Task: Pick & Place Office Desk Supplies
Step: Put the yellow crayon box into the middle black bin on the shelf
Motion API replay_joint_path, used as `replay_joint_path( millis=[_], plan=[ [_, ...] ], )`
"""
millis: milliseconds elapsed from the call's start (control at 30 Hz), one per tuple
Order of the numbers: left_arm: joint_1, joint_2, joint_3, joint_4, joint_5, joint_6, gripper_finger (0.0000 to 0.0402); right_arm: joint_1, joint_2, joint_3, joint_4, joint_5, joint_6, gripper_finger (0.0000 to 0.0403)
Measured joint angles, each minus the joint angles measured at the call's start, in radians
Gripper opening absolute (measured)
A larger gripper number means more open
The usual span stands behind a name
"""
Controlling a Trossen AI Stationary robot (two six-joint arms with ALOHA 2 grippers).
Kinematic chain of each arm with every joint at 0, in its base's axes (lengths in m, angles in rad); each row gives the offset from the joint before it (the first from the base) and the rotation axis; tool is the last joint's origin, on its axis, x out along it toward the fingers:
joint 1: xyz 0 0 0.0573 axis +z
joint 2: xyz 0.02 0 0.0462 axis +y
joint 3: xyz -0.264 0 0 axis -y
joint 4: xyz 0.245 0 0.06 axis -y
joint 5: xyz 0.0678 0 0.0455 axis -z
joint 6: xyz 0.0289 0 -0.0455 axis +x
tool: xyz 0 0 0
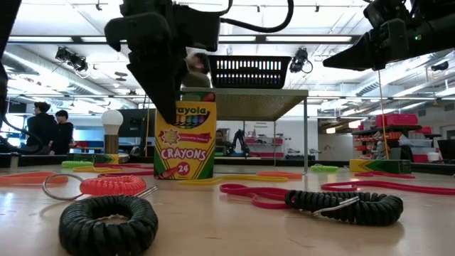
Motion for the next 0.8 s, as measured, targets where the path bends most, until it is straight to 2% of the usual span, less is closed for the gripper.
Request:
replay_joint_path(
  millis=[67, 233, 433, 600, 800],
  plan=[
    [-0.001, -0.004, 0.000, 0.000, 0.014, -0.018, 0.0098, 0.000, 0.000, 0.000, 0.000, 0.000, 0.000, 0.0011],
    [0.001, -0.012, 0.000, 0.037, 0.048, -0.125, 0.0097, 0.000, 0.000, 0.000, 0.000, 0.000, 0.000, 0.0011],
    [0.006, -0.019, 0.000, 0.079, 0.082, -0.428, 0.0103, 0.000, 0.000, 0.000, 0.000, 0.000, 0.000, 0.0011],
    [-0.004, -0.020, 0.000, 0.070, 0.067, -0.691, 0.0103, 0.000, 0.000, 0.000, 0.000, 0.000, 0.000, 0.0011],
    [-0.026, -0.020, 0.028, -0.077, 0.050, -0.891, 0.0103, 0.000, 0.000, 0.000, 0.000, -0.011, 0.001, 0.0011]
  ],
)
